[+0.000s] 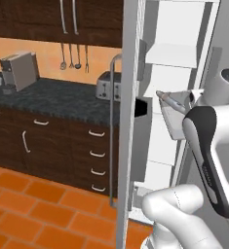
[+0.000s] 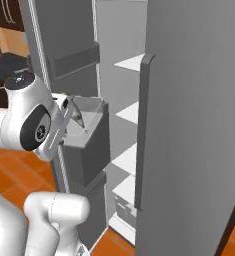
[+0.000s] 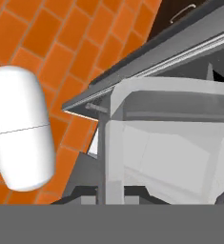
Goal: Take the meat container that has the fish and place it on the second highest rack of the freezer. Then take the vegetable container that has the onion and avocado and place it on the highest rack of the freezer.
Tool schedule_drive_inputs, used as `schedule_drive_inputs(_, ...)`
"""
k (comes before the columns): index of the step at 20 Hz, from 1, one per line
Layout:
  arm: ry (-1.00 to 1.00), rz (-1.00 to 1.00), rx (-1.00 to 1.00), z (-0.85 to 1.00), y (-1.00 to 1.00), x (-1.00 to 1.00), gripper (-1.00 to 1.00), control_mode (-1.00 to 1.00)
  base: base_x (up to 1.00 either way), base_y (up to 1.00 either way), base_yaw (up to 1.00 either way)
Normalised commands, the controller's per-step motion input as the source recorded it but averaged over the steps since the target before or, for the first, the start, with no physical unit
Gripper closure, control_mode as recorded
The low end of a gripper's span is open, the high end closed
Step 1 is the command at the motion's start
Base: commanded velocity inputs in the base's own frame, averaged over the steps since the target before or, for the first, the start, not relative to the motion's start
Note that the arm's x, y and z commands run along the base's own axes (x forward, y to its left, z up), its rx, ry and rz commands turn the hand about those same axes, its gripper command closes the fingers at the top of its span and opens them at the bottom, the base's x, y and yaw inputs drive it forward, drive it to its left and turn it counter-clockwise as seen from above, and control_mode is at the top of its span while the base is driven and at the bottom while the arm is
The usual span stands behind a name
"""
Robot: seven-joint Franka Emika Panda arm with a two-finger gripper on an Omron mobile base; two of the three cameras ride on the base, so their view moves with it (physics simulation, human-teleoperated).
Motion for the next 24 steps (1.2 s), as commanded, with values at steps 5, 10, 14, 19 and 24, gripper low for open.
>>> schedule_drive_inputs(5,0.00,0.00,0.00,0.00,0.00,0.00,1.00,1.00,0.49,-0.60,-0.07)
schedule_drive_inputs(10,0.00,0.00,0.00,0.00,0.00,0.00,1.00,1.00,0.23,-0.02,-0.03)
schedule_drive_inputs(14,0.00,0.00,0.00,0.00,0.00,0.00,1.00,1.00,0.11,0.11,0.00)
schedule_drive_inputs(19,0.00,0.00,0.00,0.00,0.00,0.00,1.00,1.00,0.13,0.23,0.00)
schedule_drive_inputs(24,0.00,0.00,0.00,0.00,0.00,0.00,1.00,1.00,0.17,0.28,0.00)
